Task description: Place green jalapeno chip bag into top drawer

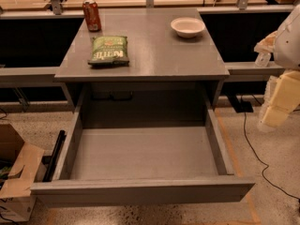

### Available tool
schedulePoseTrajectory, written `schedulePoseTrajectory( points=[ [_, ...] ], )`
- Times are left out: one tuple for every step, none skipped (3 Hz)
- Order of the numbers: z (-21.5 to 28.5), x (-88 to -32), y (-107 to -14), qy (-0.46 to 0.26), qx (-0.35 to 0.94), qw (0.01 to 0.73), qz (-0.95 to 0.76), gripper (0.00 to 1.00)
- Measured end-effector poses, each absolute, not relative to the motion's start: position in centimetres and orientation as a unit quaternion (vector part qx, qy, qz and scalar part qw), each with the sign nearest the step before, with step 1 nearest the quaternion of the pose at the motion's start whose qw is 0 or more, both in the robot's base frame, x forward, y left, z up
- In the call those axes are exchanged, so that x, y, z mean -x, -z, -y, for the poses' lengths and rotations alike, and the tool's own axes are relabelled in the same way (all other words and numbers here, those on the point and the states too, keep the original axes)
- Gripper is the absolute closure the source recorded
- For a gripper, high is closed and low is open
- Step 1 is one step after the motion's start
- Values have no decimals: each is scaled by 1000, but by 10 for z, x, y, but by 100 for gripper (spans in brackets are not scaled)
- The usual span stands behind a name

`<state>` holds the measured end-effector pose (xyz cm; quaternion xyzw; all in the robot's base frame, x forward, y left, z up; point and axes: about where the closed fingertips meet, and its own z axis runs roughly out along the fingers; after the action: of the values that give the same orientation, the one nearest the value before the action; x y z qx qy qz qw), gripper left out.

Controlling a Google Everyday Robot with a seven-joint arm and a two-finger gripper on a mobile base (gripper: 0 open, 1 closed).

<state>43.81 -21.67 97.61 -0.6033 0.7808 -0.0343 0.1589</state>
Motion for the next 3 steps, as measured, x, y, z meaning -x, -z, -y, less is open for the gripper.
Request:
schedulePoseTrajectory(
  points=[
    [216,-438,-977,35,603,160,-780,0],
    [209,-457,-970,19,601,183,-778,0],
    [200,-499,-958,-3,583,226,-780,0]
  ],
)
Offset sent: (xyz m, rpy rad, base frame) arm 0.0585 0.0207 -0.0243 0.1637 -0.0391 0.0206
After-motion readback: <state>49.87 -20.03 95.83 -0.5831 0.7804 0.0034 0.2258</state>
